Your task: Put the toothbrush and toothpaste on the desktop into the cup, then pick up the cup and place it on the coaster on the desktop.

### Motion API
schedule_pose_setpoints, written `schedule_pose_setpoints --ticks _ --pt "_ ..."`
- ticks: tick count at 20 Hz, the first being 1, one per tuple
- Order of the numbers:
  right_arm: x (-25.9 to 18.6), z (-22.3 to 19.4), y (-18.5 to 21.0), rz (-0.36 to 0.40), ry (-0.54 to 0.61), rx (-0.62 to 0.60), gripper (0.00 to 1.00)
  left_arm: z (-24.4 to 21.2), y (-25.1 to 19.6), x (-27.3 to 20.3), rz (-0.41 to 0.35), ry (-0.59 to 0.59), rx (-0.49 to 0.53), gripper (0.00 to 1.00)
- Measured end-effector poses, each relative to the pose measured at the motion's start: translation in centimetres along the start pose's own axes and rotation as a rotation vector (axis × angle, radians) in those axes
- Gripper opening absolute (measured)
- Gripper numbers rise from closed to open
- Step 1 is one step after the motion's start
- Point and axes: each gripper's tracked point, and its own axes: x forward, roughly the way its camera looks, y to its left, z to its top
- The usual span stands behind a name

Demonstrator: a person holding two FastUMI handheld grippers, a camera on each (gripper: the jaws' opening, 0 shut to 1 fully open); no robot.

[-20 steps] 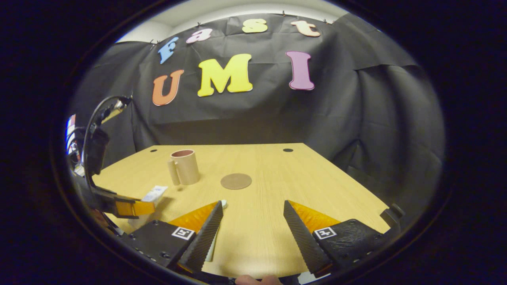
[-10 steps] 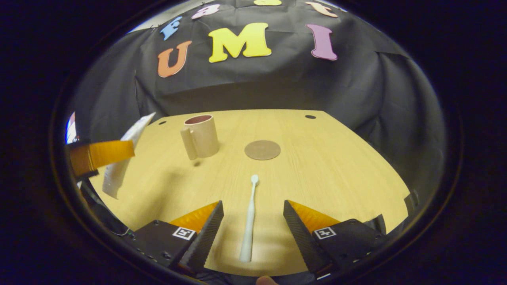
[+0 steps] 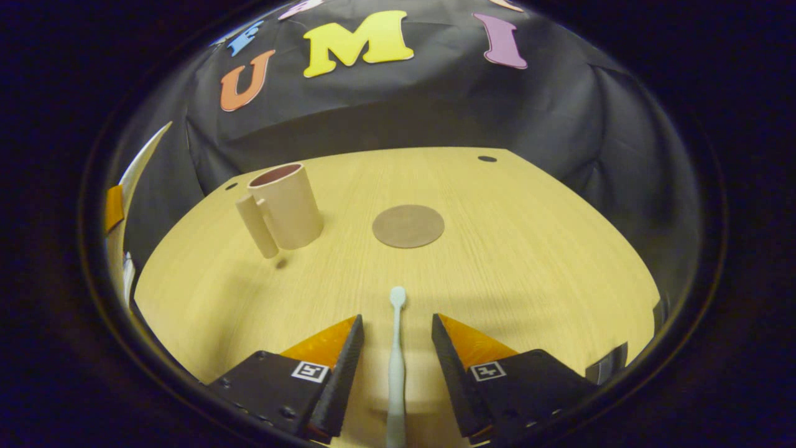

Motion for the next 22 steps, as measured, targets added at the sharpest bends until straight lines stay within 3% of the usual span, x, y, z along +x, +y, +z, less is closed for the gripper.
schedule_pose_setpoints --ticks 1,2,4,5,14,17,22 --pt "-0.1 -0.2 0.0 -0.001 0.011 -0.02 0.6 0.4 0.0 0.0 -0.001 -0.009 0.003 0.4" --pt "0.3 -0.3 0.1 0.018 0.006 -0.041 0.59 0.6 0.0 0.0 -0.002 -0.017 0.005 0.4" --pt "-0.4 -0.7 0.9 0.052 0.012 -0.04 0.15 1.5 -0.4 0.2 -0.01 -0.034 0.002 0.4" --pt "-0.3 -0.4 0.8 0.06 0.005 -0.038 0.02 1.7 -0.5 0.4 -0.012 -0.042 0.008 0.4" --pt "-3.4 1.0 1.1 0.195 -0.048 0.025 0.0 6.9 1.1 7.6 -0.016 -0.224 -0.063 0.4" --pt "-6.6 3.2 0.4 0.238 -0.148 0.037 0.0 8.4 1.7 11.3 -0.001 -0.255 -0.051 0.4" --pt "-10.6 7.6 -1.1 0.275 -0.331 0.066 0.0 8.3 0.2 15.9 -0.048 -0.258 -0.101 0.4"
